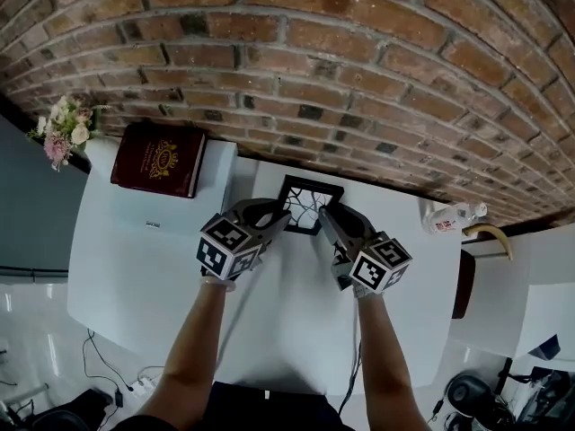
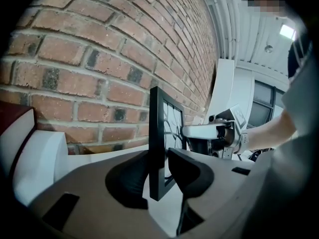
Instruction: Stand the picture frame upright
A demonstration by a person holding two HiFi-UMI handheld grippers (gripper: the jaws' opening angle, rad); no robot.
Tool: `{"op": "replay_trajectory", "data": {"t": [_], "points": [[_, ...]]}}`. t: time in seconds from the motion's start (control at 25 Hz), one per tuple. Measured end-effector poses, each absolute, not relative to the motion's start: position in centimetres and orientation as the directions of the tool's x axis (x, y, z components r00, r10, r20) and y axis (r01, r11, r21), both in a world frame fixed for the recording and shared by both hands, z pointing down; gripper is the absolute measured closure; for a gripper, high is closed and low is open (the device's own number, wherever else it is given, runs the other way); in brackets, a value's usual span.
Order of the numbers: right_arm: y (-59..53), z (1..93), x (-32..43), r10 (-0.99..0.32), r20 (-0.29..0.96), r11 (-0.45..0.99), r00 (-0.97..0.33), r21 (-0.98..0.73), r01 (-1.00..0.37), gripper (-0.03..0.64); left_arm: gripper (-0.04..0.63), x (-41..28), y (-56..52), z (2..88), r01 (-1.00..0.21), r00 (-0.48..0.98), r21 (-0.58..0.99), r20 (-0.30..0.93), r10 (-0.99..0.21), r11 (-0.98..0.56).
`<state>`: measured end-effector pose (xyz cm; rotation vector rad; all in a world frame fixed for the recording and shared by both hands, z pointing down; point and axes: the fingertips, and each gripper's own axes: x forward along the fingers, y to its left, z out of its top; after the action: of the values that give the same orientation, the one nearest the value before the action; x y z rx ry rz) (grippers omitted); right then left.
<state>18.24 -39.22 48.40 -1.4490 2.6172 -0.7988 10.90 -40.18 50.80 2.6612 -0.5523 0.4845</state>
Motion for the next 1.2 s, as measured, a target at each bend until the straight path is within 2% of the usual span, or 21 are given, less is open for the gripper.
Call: {"op": "replay_trajectory", "data": {"t": [0.72,1.2], "points": [[-45.3,51.1,19.3,-0.798,0.19,0.464,-0.573,-0.413,-0.784,0.532,0.448,11.8,-46.5,53.9,-0.567,0.801,0.246,0.387,-0.457,-0.786],[-48.0,51.9,20.1,-0.815,0.174,0.462,-0.552,-0.378,-0.802,0.532,0.445,12.5,-49.4,54.9,-0.617,0.761,0.198,0.394,-0.515,-0.761]]}}
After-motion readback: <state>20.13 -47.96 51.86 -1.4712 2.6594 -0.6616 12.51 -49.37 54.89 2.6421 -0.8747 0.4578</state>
